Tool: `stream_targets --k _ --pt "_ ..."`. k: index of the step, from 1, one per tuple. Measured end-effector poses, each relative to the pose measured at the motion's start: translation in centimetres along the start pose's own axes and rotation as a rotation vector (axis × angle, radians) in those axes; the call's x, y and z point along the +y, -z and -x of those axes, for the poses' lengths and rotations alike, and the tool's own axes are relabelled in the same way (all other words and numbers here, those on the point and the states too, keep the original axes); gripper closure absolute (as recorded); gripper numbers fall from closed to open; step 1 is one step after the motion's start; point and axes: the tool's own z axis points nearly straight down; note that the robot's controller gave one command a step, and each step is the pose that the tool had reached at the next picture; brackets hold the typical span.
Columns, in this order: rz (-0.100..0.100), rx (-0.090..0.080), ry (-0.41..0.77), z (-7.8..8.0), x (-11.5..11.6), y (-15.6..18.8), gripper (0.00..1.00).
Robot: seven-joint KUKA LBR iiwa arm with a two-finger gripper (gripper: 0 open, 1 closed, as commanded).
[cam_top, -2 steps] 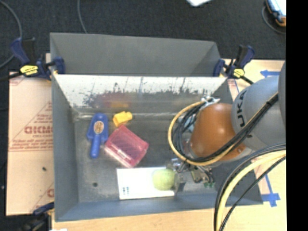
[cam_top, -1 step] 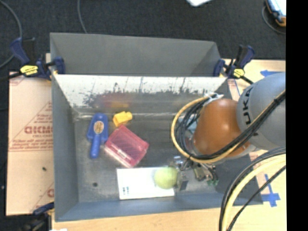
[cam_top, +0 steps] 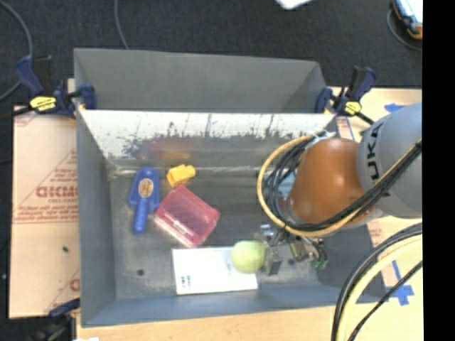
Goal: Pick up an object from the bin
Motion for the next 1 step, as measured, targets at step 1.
stream_targets --k 1 --pt "-0.001 -0.003 0.0 0.11 -0.03 1.26 1.0"
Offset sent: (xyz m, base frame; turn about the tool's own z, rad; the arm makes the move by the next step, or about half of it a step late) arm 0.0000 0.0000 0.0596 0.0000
